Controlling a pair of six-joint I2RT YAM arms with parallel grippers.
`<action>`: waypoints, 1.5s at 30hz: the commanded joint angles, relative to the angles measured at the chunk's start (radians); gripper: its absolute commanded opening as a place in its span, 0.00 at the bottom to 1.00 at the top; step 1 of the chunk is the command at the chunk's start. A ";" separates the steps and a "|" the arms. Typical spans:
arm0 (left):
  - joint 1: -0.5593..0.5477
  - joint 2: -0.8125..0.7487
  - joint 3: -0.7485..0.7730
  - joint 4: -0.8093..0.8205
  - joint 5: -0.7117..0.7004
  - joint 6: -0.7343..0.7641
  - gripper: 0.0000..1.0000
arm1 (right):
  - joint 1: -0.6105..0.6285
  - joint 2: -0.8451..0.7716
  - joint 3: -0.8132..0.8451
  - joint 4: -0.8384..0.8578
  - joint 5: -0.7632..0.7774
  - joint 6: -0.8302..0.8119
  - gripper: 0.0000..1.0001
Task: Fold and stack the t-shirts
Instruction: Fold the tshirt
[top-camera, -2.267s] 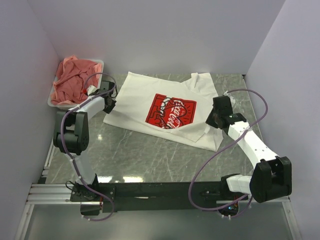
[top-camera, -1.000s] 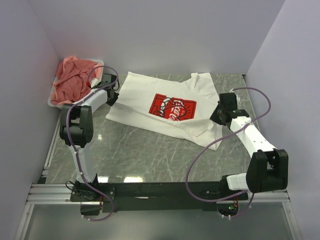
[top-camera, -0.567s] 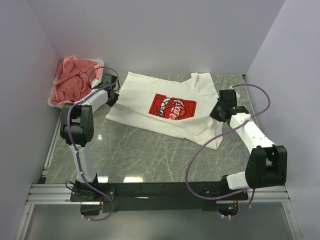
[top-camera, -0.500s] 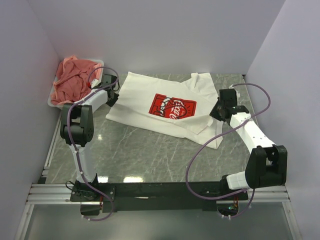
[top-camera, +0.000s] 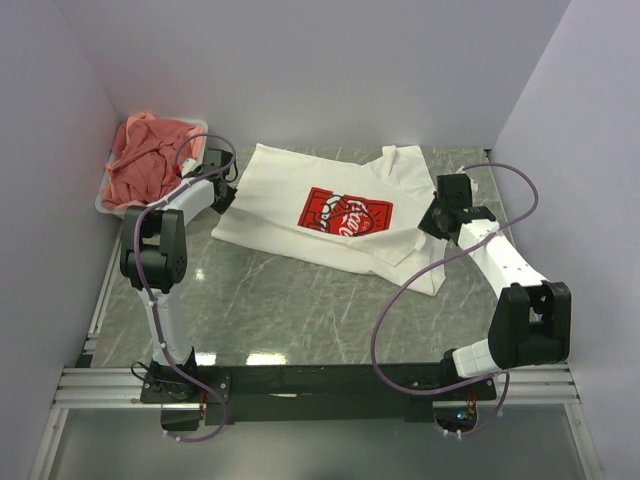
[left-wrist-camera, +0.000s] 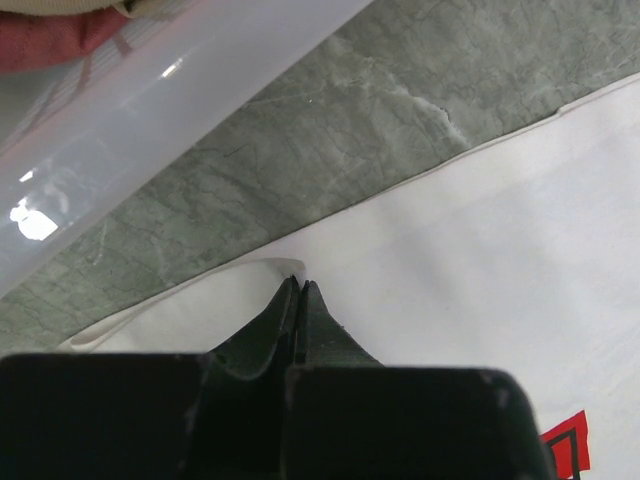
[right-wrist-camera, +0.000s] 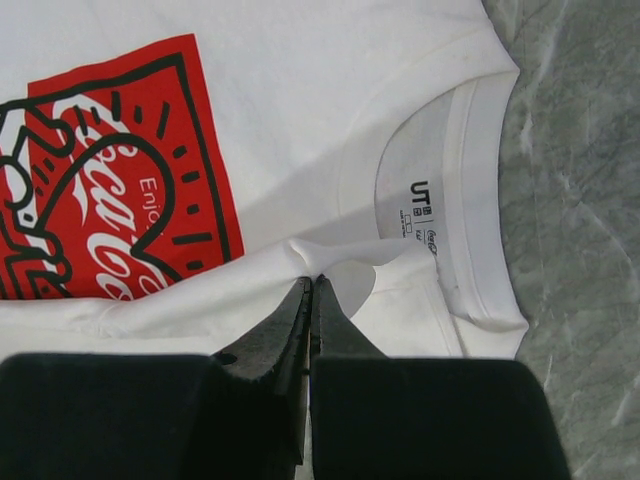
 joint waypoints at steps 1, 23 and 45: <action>0.006 0.013 0.047 0.017 0.006 0.019 0.01 | -0.009 0.015 0.064 0.010 0.033 -0.022 0.00; 0.008 -0.094 -0.034 0.161 0.065 0.106 0.55 | -0.010 0.109 0.165 0.013 0.041 -0.045 0.36; -0.054 -0.430 -0.408 0.262 0.141 0.051 0.56 | 0.108 0.038 -0.173 0.180 -0.082 0.089 0.55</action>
